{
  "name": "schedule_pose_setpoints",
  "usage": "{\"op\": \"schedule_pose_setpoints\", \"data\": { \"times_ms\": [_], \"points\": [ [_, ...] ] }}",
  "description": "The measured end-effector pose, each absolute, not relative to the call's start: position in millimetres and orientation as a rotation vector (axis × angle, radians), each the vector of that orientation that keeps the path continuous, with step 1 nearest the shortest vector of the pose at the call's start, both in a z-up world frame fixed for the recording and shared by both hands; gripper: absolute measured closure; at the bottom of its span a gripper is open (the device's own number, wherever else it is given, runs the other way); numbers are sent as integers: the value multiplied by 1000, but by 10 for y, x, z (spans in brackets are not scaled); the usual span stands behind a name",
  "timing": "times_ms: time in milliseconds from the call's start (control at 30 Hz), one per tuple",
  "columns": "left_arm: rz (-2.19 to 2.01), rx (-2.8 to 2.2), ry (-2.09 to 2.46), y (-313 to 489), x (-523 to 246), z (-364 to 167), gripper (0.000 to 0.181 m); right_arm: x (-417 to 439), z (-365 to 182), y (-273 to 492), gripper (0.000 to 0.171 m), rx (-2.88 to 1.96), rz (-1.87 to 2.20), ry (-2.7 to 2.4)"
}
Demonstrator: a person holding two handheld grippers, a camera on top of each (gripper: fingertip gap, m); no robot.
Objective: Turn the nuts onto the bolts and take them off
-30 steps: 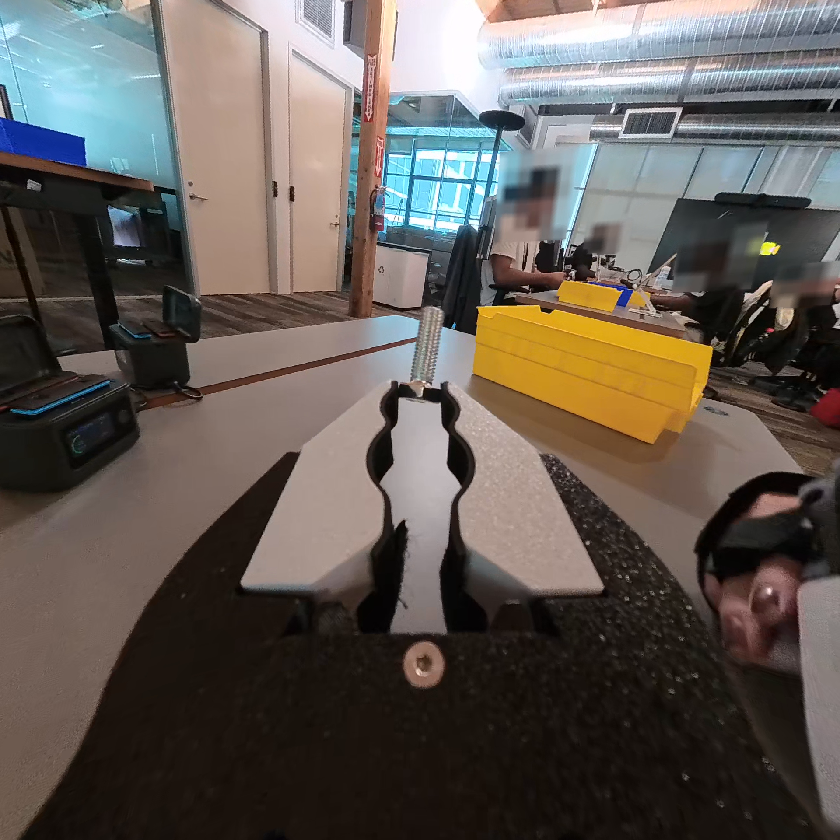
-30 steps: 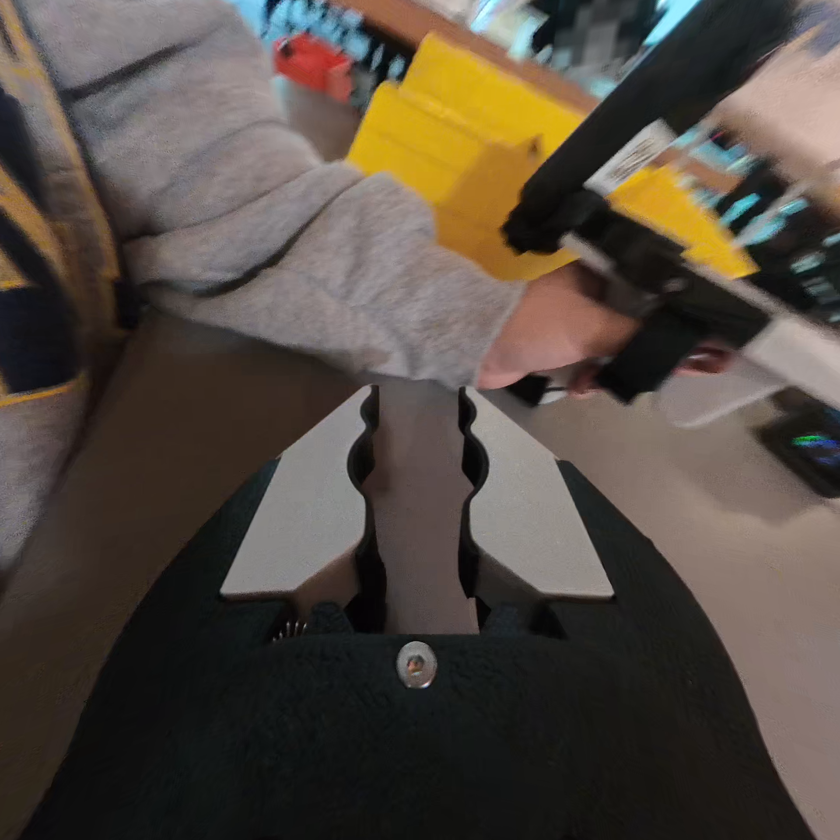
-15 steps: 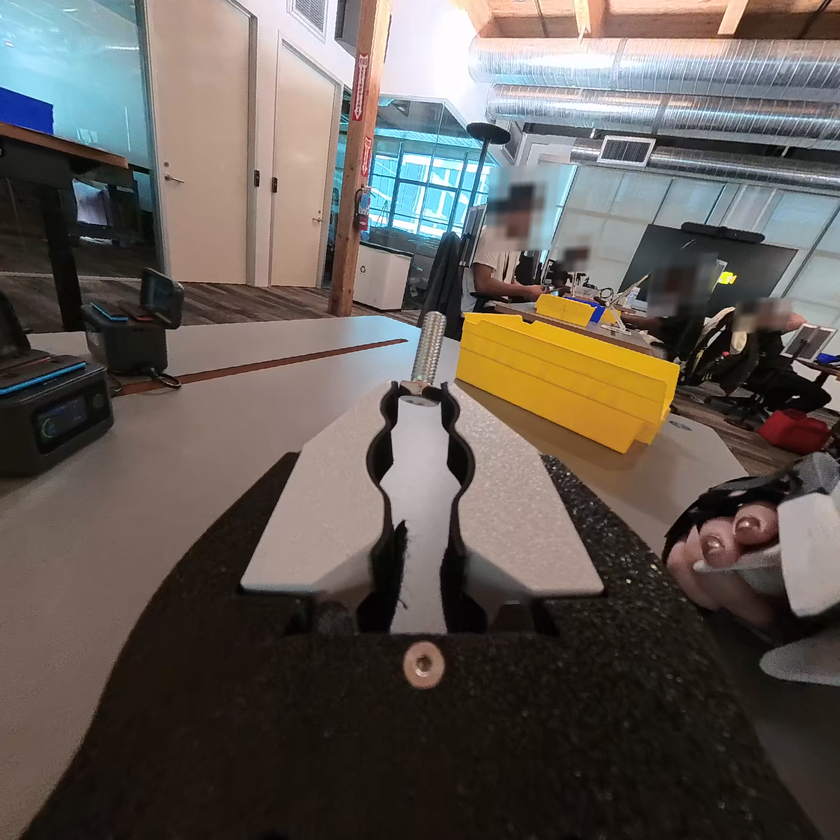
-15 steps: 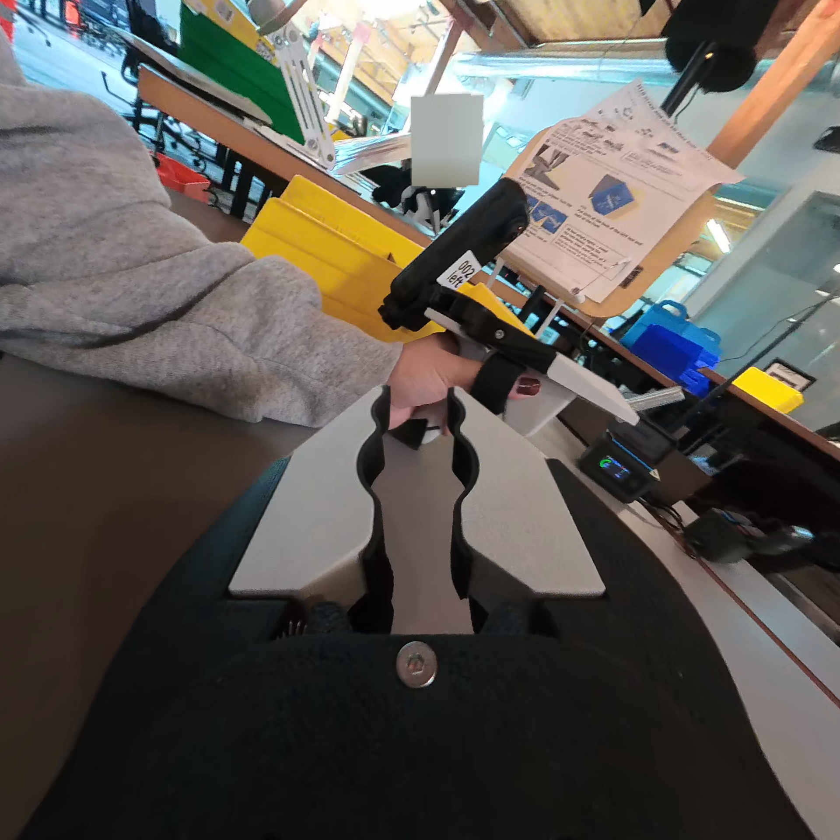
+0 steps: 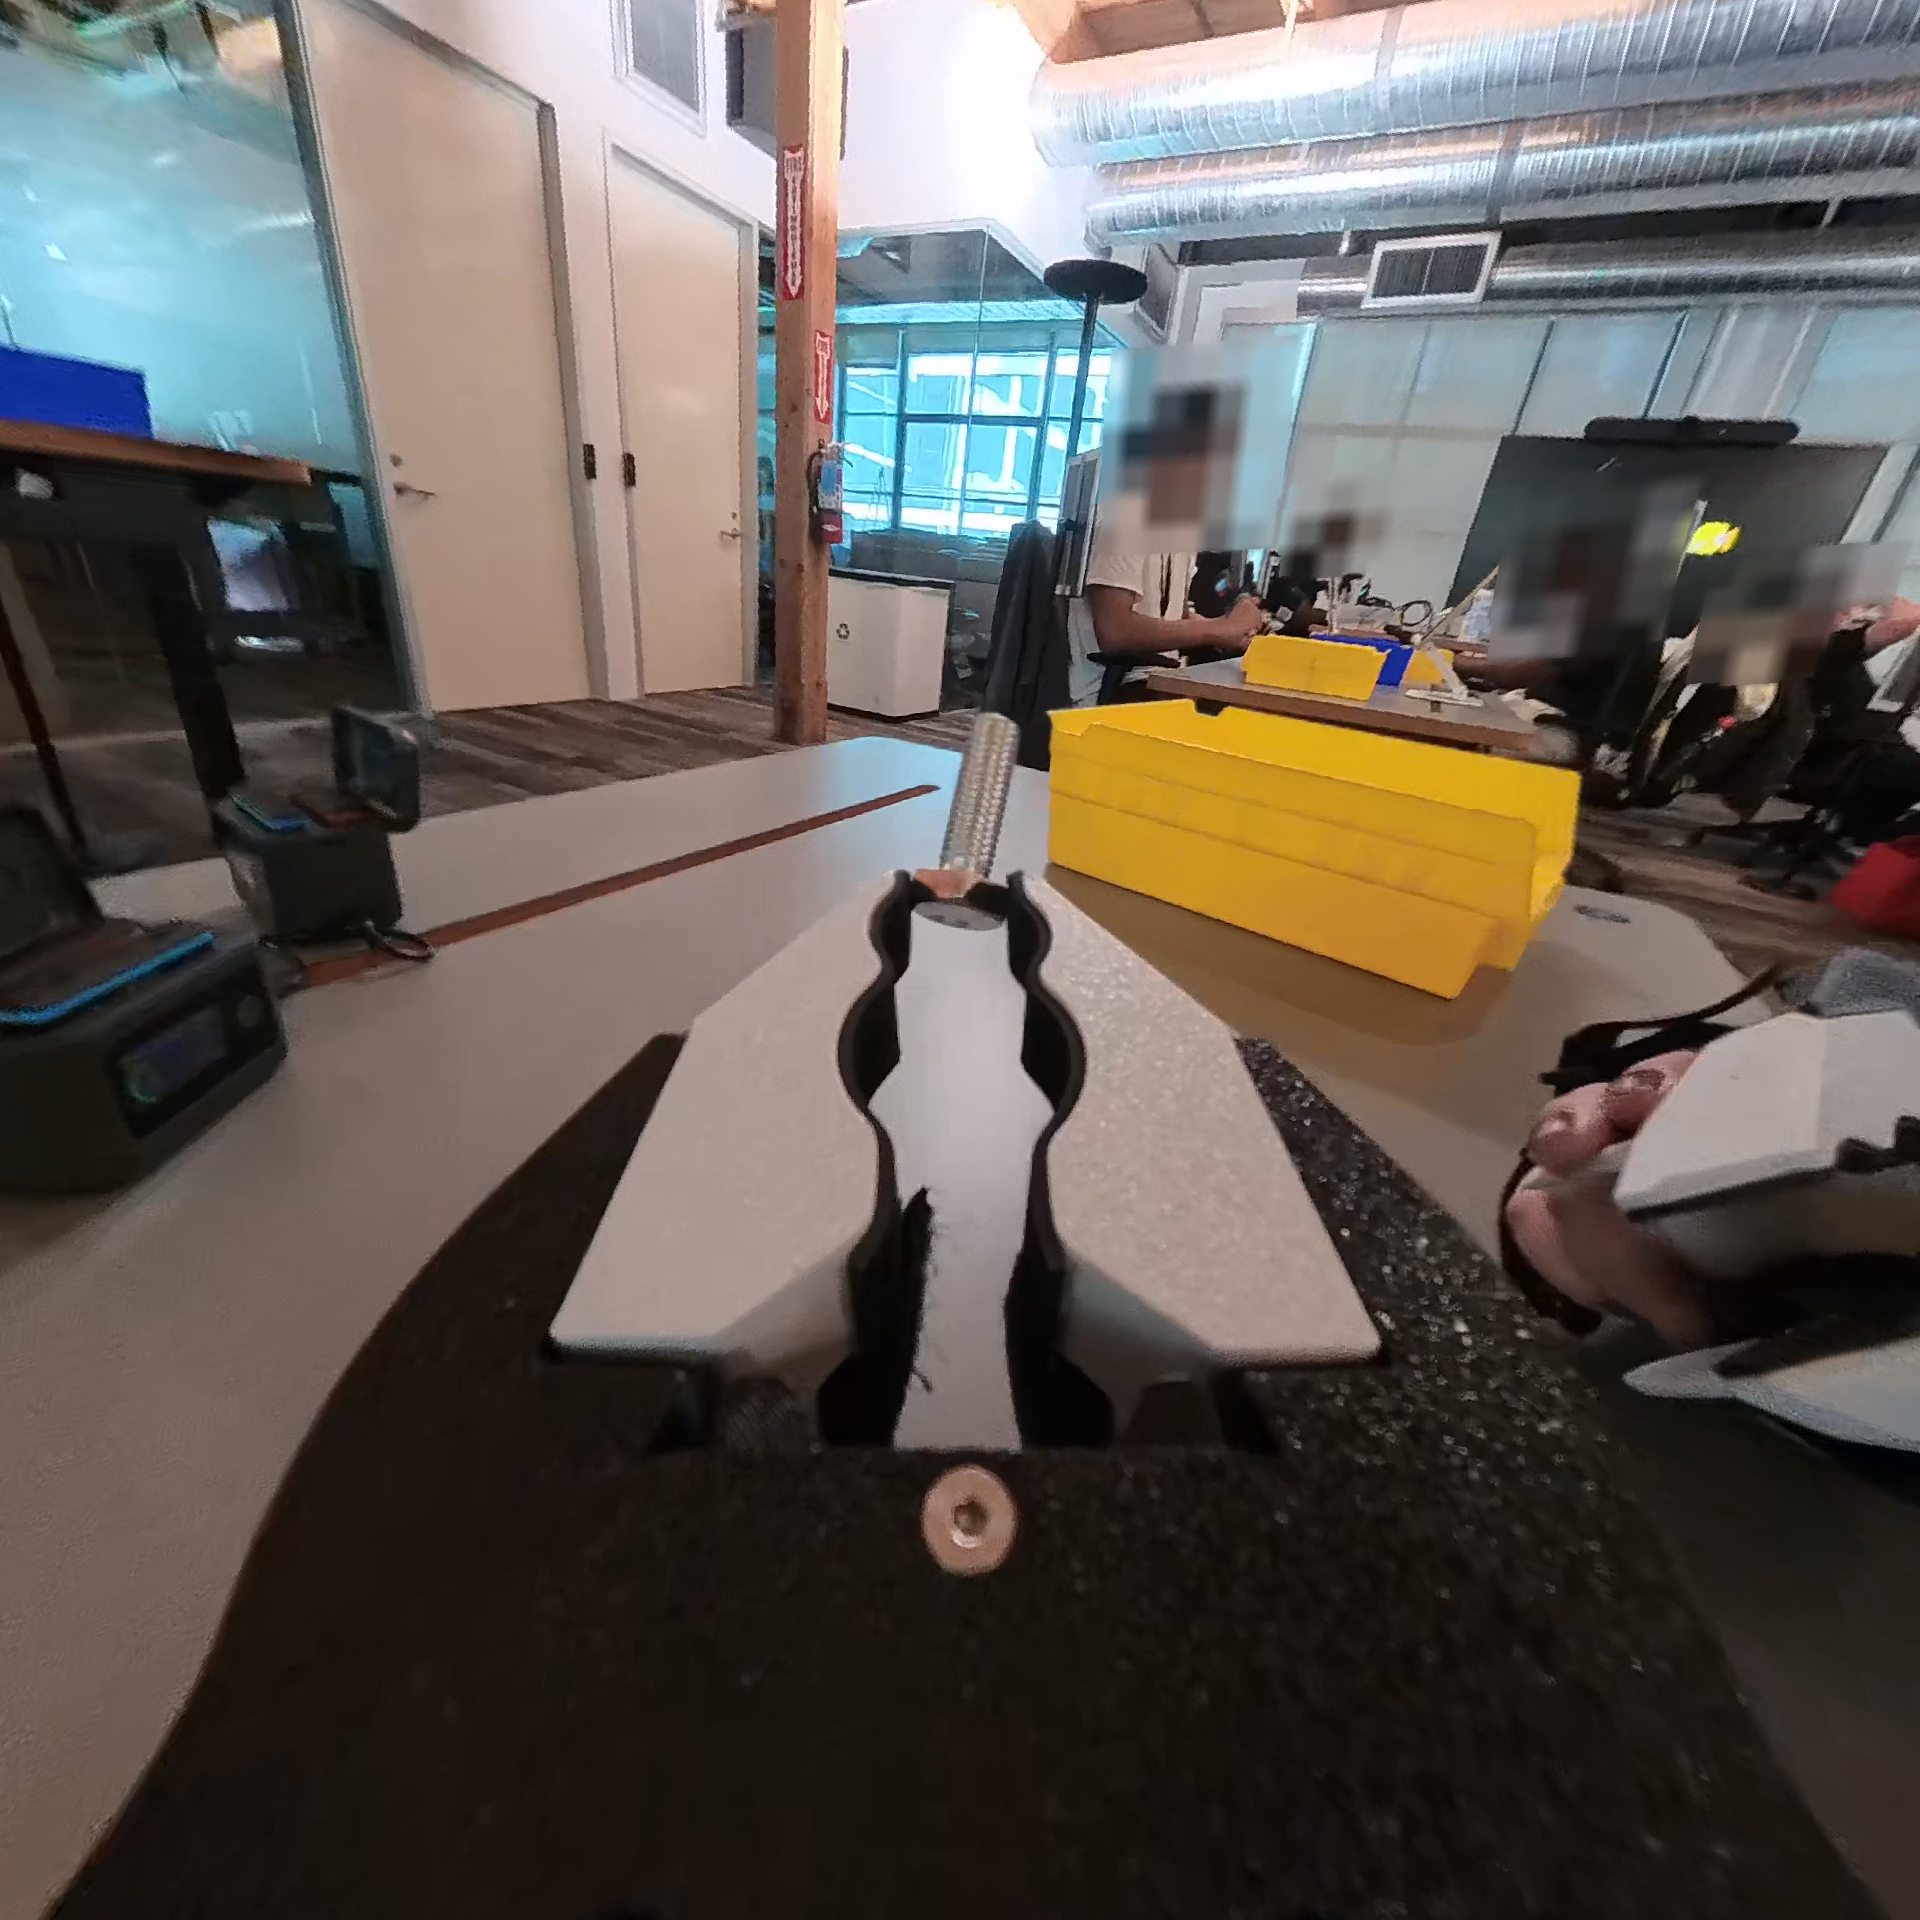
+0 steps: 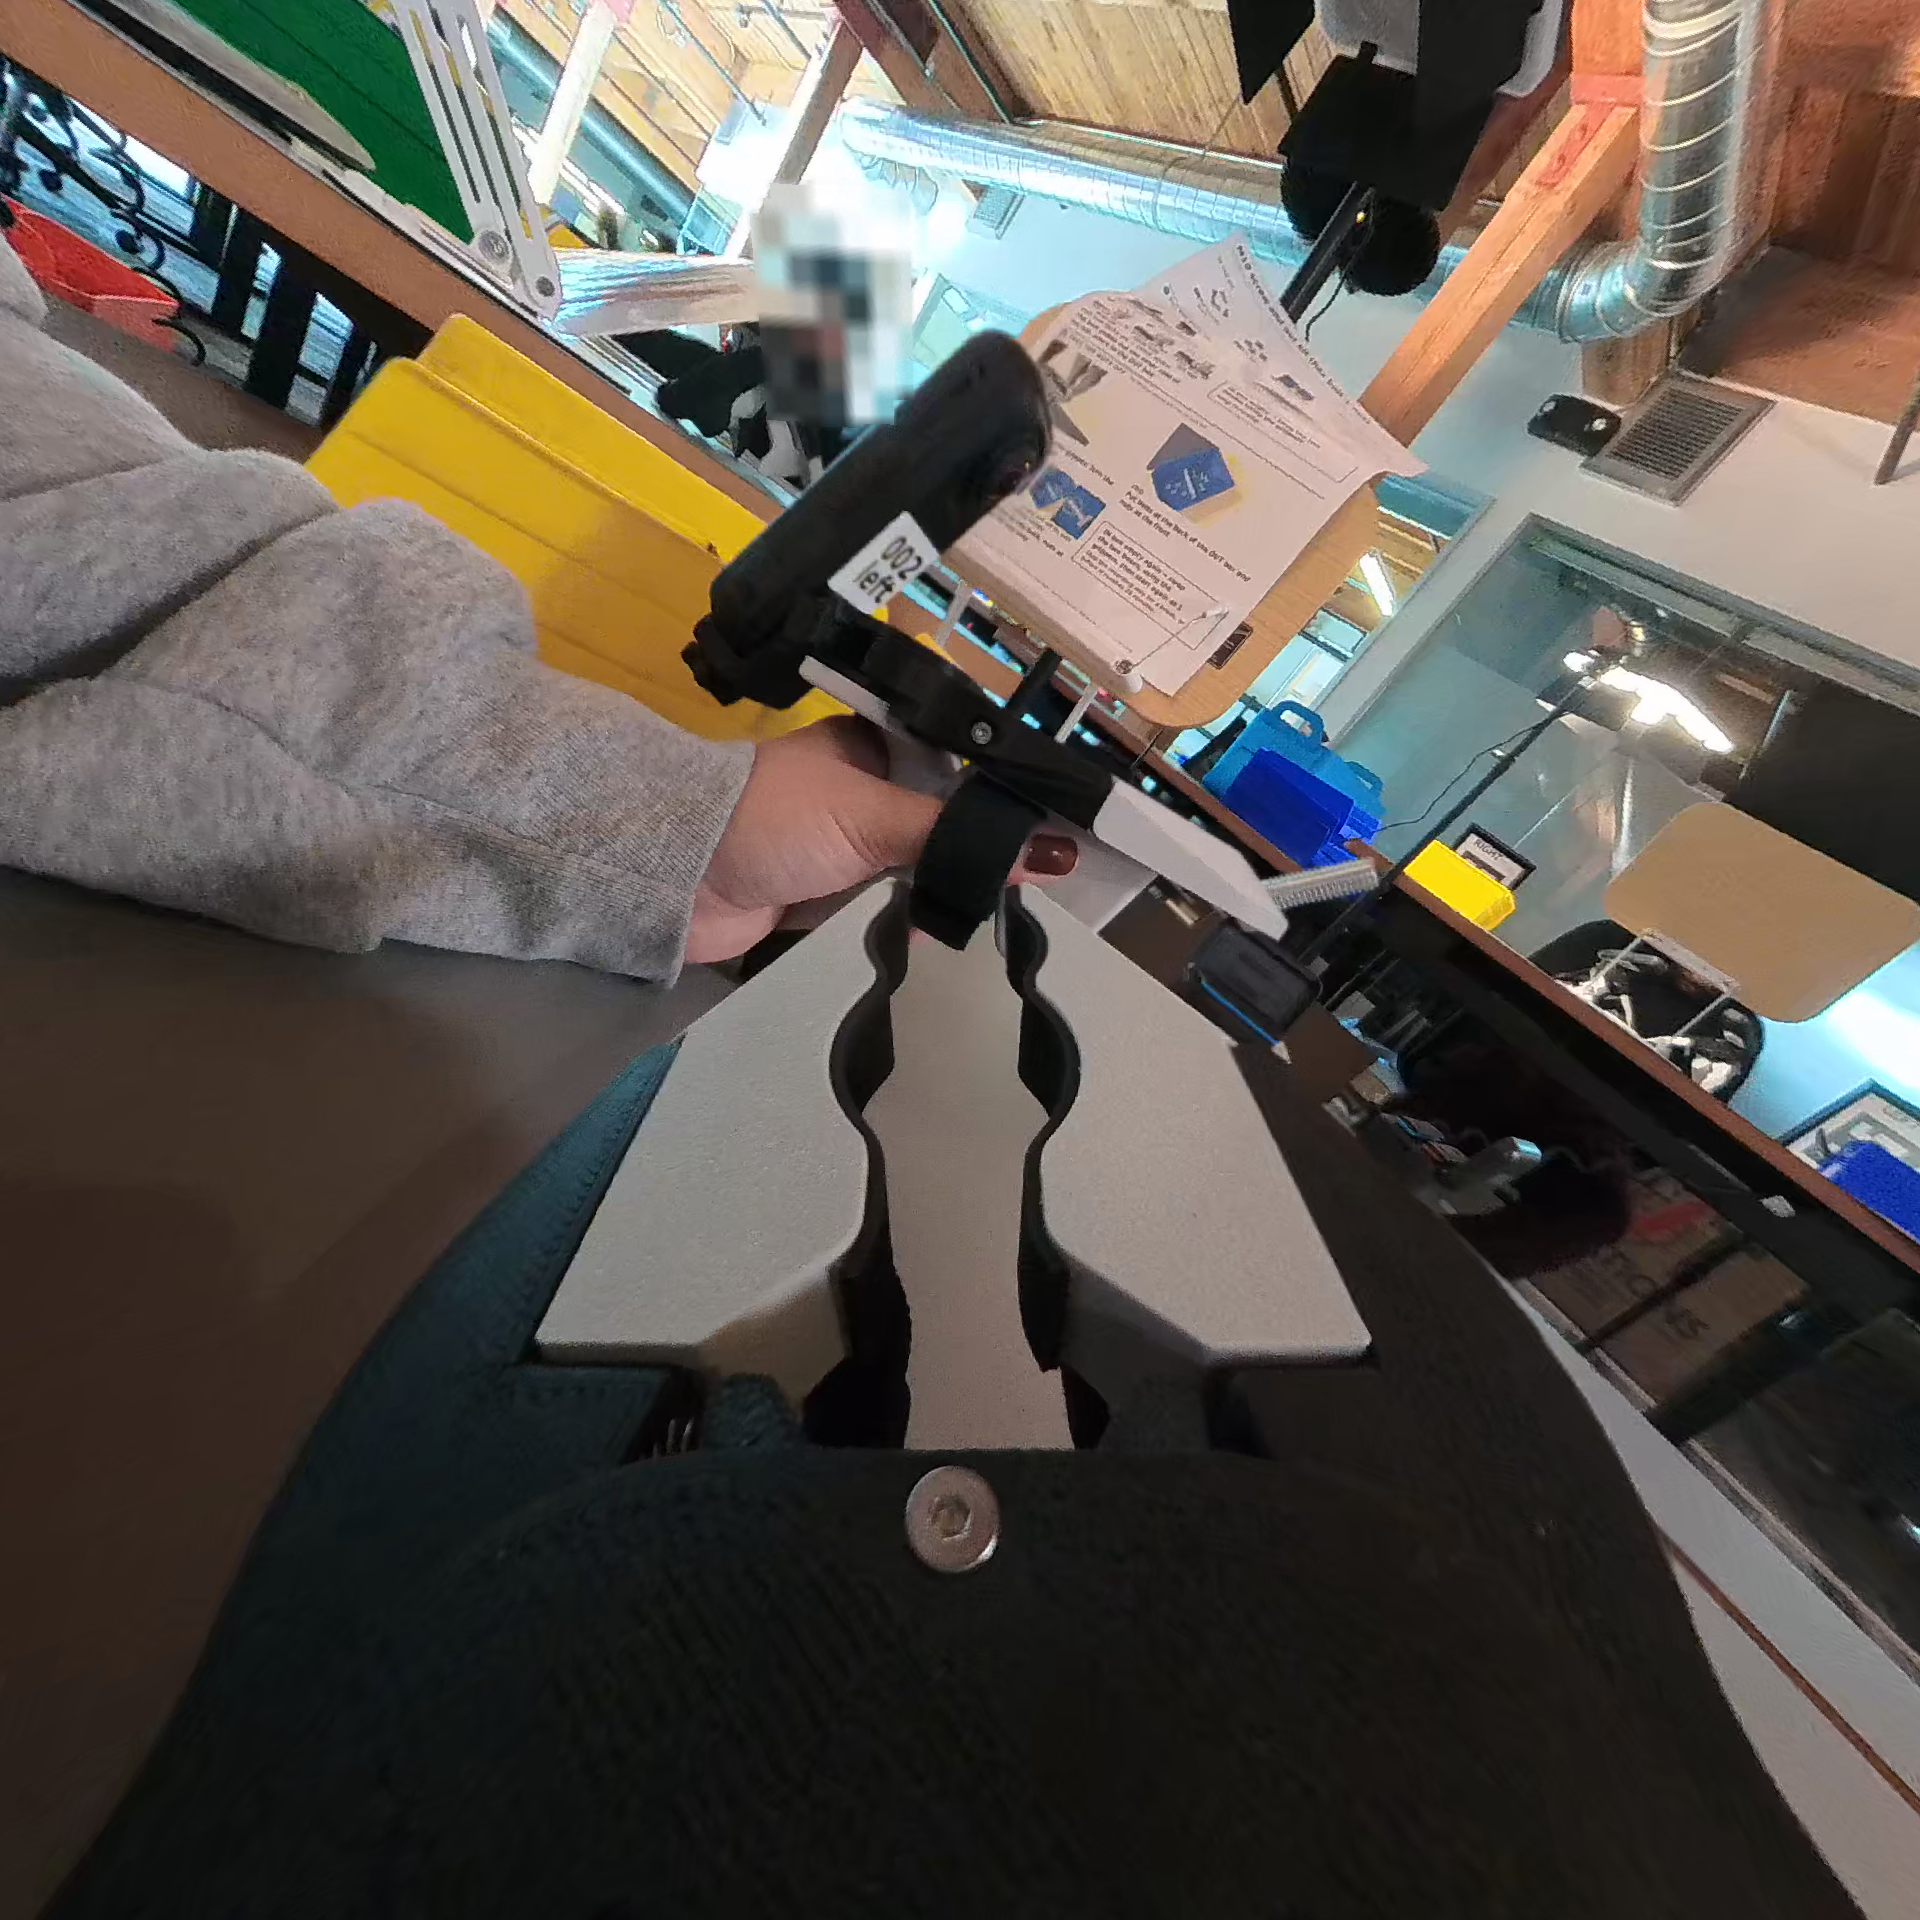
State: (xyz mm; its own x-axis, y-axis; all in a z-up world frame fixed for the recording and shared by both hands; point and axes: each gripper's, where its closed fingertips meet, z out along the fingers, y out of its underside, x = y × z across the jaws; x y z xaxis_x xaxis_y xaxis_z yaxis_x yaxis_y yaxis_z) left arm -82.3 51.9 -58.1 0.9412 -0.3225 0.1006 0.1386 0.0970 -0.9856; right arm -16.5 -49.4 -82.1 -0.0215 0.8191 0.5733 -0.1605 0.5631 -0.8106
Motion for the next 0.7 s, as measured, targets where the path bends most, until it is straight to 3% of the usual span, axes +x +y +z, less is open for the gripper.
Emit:
{"op": "schedule_pose_setpoints", "data": {
  "times_ms": [167, 400, 700],
  "points": [
    [-135, -1412, 170, 438, -822, -412, 166, -114, -760, -495, 155, -598, 847, -1335],
    [-68, -1113, 29, -418, -318, 532, 166, -107, -747, -445, 155, -635, 864, -1313],
    [-111, -1017, 53, -940, 427, 488, 166, -183, -861, -405, 155, -642, 691, -1356]
  ]
}}
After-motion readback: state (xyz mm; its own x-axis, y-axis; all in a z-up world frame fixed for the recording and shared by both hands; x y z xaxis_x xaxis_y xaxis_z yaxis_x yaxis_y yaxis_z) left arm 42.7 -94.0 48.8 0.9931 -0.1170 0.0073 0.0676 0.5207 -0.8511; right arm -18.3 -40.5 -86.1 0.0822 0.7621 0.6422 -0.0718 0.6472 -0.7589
